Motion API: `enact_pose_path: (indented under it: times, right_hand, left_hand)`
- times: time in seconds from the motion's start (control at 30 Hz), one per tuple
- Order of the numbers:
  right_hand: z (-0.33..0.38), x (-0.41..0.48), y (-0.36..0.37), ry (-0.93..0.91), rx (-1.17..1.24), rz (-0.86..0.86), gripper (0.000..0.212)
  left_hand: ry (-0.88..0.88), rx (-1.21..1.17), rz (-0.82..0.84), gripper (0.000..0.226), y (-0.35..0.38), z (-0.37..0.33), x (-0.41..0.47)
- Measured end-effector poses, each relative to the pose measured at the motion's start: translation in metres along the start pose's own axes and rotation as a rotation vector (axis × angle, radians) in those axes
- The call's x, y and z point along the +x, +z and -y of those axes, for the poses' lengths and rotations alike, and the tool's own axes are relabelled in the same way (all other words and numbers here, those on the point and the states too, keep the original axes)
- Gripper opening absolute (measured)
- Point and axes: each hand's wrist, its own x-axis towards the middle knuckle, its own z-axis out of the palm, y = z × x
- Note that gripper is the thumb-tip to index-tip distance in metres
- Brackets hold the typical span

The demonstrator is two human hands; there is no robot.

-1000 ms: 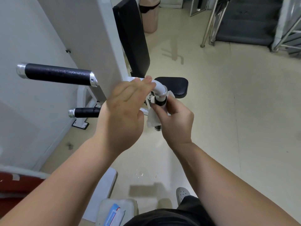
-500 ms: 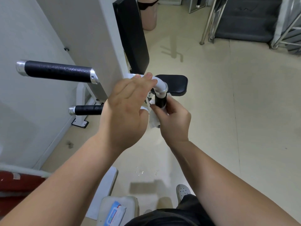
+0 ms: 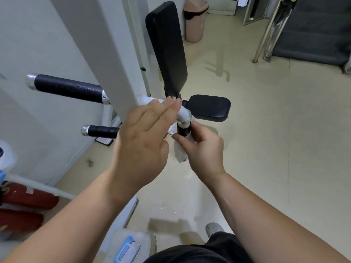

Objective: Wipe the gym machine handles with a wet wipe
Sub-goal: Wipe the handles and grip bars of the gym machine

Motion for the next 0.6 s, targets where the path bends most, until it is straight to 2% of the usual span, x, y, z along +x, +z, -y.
enact_pose_path:
  times: [0.07, 0.23, 0.33, 0.5, 0.6]
  right_hand:
    - [0.003, 0.009, -0.009, -0.072, 0.052, 0.070, 0.015]
    - [-0.024, 0.029, -0.026, -0.023, 0.093, 0.399, 0.021]
    - [-0.026, 0.045, -0.038, -0.060, 0.082, 0.565, 0.018]
    - [-0.019, 0.053, -0.050, -0.090, 0.102, 0.691, 0.025]
    - [-0.032, 0.046, -0.056, -0.058, 0.061, 0.775, 0.020]
  left_hand:
    - [-0.052, 0.065, -0.005, 0.070, 0.006, -0.009, 0.000]
    - [-0.227, 0.144, -0.071, 0.063, 0.020, -0.034, 0.002]
    - [-0.344, 0.210, -0.094, 0.066, 0.025, -0.051, 0.002]
    - [-0.466, 0.185, -0.079, 0.069, 0.026, -0.076, 0.001]
    - [-0.518, 0.224, -0.030, 0.072, 0.024, -0.083, 0.001]
